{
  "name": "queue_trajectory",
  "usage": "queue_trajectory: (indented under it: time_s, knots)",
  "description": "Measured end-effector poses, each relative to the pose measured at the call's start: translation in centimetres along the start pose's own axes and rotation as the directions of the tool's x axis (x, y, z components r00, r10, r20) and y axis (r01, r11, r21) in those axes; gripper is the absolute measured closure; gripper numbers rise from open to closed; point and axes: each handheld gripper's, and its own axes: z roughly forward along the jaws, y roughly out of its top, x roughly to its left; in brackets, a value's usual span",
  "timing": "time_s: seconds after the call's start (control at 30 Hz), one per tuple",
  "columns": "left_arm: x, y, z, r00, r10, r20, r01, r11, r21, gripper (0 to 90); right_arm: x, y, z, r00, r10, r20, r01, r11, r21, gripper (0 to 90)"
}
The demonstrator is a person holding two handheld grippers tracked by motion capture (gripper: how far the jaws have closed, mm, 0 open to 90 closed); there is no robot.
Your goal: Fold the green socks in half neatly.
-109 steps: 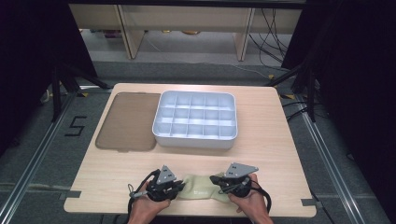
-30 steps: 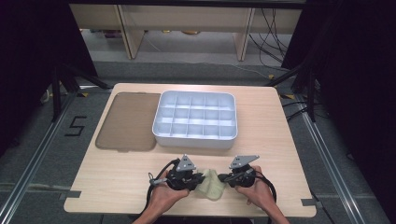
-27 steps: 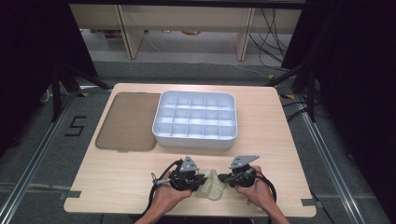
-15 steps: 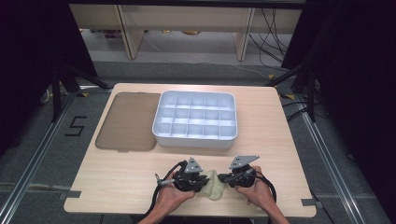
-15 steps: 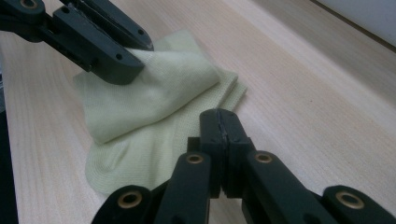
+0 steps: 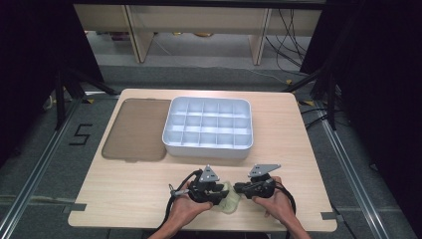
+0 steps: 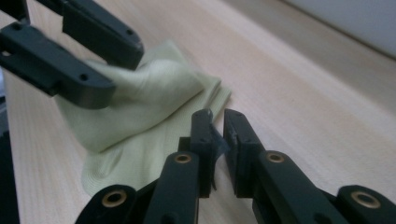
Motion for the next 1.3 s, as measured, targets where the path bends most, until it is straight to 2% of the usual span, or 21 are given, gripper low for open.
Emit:
queue_trajectory:
  time_s: [0.07, 0.1, 0.13, 0.17, 0.2, 0.23, 0.3, 0.37, 0.43, 0.5, 0.57, 0.67, 0.7, 0.83, 0.87, 1.03, 1.07, 1.17, 1.2, 1.27, 1.3]
  knots:
    - [-0.2, 0.4, -0.8, 0.9998, 0.017, -0.008, -0.017, 0.9997, -0.015, 73.2, -0.2, 0.2, -0.7, 0.9998, -0.005, 0.018, 0.006, 0.9993, -0.036, 84.1]
    - [-0.3, 0.7, -1.7, 0.9997, 0.024, 0.003, -0.024, 0.9992, -0.032, 73.8, 0.0, 0.3, -1.0, 0.9997, 0.022, 0.01, -0.022, 0.9988, -0.045, 84.3]
    - [-0.4, 0.8, -2.1, 0.9995, 0.03, 0.006, -0.03, 0.9984, -0.048, 74.8, -0.2, 0.4, -1.2, 0.9999, -0.008, 0.014, 0.008, 0.9984, -0.055, 84.8]
    - [-0.5, 0.8, -2.5, 0.9994, 0.033, 0.008, -0.032, 0.9983, -0.049, 76.6, 0.2, 0.4, -1.4, 0.9998, 0.015, 0.012, -0.014, 0.9981, -0.06, 84.9]
    - [-0.5, 0.8, -2.5, 0.9994, 0.033, 0.008, -0.032, 0.9983, -0.049, 79.0, 0.2, 0.4, -1.4, 0.9998, 0.015, 0.012, -0.014, 0.9981, -0.06, 84.9]
    - [-0.6, 0.7, -3.1, 0.9993, 0.037, 0.006, -0.037, 0.9979, -0.053, 81.9, 0.2, 0.5, -1.6, 0.9998, -0.014, 0.013, 0.015, 0.9976, -0.067, 85.2]
    - [-0.6, 0.5, -3.4, 0.9987, 0.052, 0.0, -0.052, 0.9975, -0.049, 84.6, 0.3, 0.5, -1.7, 0.9999, -0.014, 0.009, 0.014, 0.9979, -0.064, 85.4]
    - [0.0, -0.3, -3.6, 0.998, 0.061, -0.012, -0.062, 0.9979, -0.023, 88.9, 0.6, 0.6, -1.8, 0.9991, -0.042, 0.004, 0.042, 0.9971, -0.064, 85.8]
    - [0.3, -0.7, -3.5, 0.9987, 0.047, -0.02, -0.047, 0.9988, -0.016, 89.0, 0.7, 0.6, -1.9, 0.9997, -0.025, 0.002, 0.025, 0.998, -0.058, 85.9]
    - [0.8, -1.3, -3.4, 0.9993, 0.026, -0.028, -0.026, 0.9997, -0.002, 89.2, 0.7, 0.7, -2.1, 0.9992, -0.036, 0.017, 0.037, 0.9972, -0.064, 85.9]
    - [1.2, -1.8, -3.3, 0.9992, 0.024, -0.033, -0.024, 0.9995, 0.02, 89.2, 0.9, 0.8, -2.4, 0.9991, -0.039, 0.014, 0.04, 0.9969, -0.067, 86.0]
    - [1.1, -2.4, -3.0, 0.9996, 0.012, -0.025, -0.012, 0.9996, 0.025, 89.2, 1.1, 1.0, -2.6, 0.998, -0.063, 0.005, 0.064, 0.9941, -0.087, 86.1]
    - [1.2, -2.5, -3.1, 0.9992, 0.033, -0.024, -0.032, 0.9985, 0.045, 89.1, 1.3, 1.1, -2.7, 0.9976, -0.069, 0.011, 0.07, 0.9932, -0.093, 86.2]
    - [0.9, -2.7, -2.7, 0.9997, 0.018, -0.017, -0.018, 0.9993, 0.032, 89.1, 1.9, 1.2, -2.7, 0.9968, -0.08, 0.001, 0.08, 0.993, -0.087, 86.3]
    - [0.9, -2.7, -2.6, 0.9993, 0.035, -0.013, -0.035, 0.9986, 0.039, 89.1, 1.9, 1.2, -2.7, 0.9968, -0.08, 0.001, 0.08, 0.993, -0.087, 86.3]
    - [0.8, -2.7, -2.3, 0.9988, 0.049, -0.001, -0.049, 0.9973, 0.055, 88.1, 2.5, 1.2, -2.3, 0.9955, -0.094, -0.012, 0.093, 0.9922, -0.083, 86.3]
    - [0.6, -2.8, -2.1, 0.9995, 0.031, -0.001, -0.031, 0.9985, 0.044, 87.9, 2.6, 1.2, -2.3, 0.9949, -0.1, -0.014, 0.098, 0.9922, -0.076, 86.3]
    - [0.7, -2.9, -1.9, 0.9979, 0.065, 0.0, -0.065, 0.9948, 0.079, 86.9, 2.9, 1.1, -2.2, 0.995, -0.098, -0.018, 0.097, 0.9933, -0.063, 86.3]
    - [0.7, -3.0, -1.8, 0.9987, 0.051, -0.006, -0.051, 0.9954, 0.082, 86.8, 3.0, 1.0, -2.0, 0.9937, -0.111, -0.016, 0.11, 0.9921, -0.061, 86.3]
    - [0.8, -3.2, -1.6, 0.9987, 0.051, -0.004, -0.051, 0.995, 0.086, 86.8, 3.1, 1.0, -2.0, 0.9931, -0.116, -0.017, 0.115, 0.992, -0.051, 86.2]
    - [0.9, -3.2, -1.5, 0.9978, 0.067, 0.0, -0.067, 0.994, 0.086, 86.8, 3.1, 1.0, -2.0, 0.9931, -0.116, -0.017, 0.115, 0.992, -0.051, 86.2]
